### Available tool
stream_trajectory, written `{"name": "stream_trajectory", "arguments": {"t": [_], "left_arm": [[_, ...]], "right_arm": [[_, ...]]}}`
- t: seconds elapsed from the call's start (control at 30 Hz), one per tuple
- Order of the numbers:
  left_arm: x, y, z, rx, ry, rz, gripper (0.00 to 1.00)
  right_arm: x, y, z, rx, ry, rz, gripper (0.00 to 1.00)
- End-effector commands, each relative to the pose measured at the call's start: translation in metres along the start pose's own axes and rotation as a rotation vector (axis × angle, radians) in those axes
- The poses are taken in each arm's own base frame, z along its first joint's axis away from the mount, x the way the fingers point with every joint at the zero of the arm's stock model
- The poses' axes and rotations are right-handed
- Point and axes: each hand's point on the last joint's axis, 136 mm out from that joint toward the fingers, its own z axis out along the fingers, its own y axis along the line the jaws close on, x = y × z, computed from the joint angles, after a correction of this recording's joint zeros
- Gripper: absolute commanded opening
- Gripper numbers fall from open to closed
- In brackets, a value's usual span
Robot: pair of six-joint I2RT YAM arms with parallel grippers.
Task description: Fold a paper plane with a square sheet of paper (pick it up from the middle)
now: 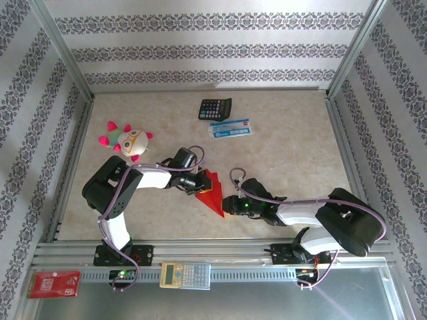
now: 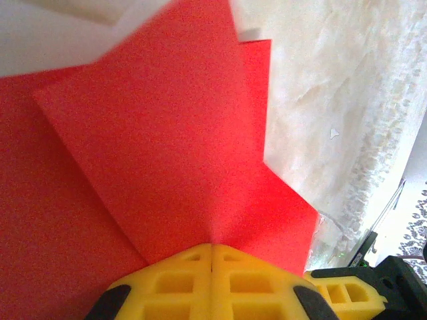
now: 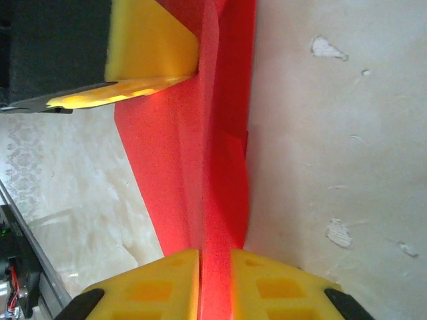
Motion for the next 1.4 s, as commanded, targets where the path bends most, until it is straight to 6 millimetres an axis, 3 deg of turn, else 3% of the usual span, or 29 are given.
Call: {"name": "stream_trajectory", "arguments": {"t": [0.0, 0.43, 0.9, 1.03, 1.1, 1.37], "left_arm": [[0.009, 0.036, 0.001, -0.110, 0.016, -0.047, 0.06], [0.010, 0.037, 0.001, -0.108, 0.018, -0.043, 0.05], [0.010, 0.037, 0.000, -0.106, 0.015, -0.044, 0.05], [0.010, 0.036, 0.000, -0.105, 0.016, -0.048, 0.05], [0.010, 0.036, 0.000, -0.105, 0.014, -0.049, 0.05], [0.010, 0.037, 0.000, -0.107, 0.013, -0.048, 0.06]], "right_arm": [[0.004, -0.013, 0.001, 0.051, 0.000, 0.015, 0.19], [0.005, -0.010, 0.006, 0.052, 0.026, 0.008, 0.19], [-0.001, 0.020, -0.034, -0.006, -0.017, -0.103, 0.25], [0.005, 0.026, -0.030, -0.020, 0.023, -0.122, 0.23], [-0.001, 0.037, -0.027, -0.039, 0.020, -0.133, 0.22], [0.000, 0.036, -0.011, -0.025, 0.065, -0.142, 0.19]]}}
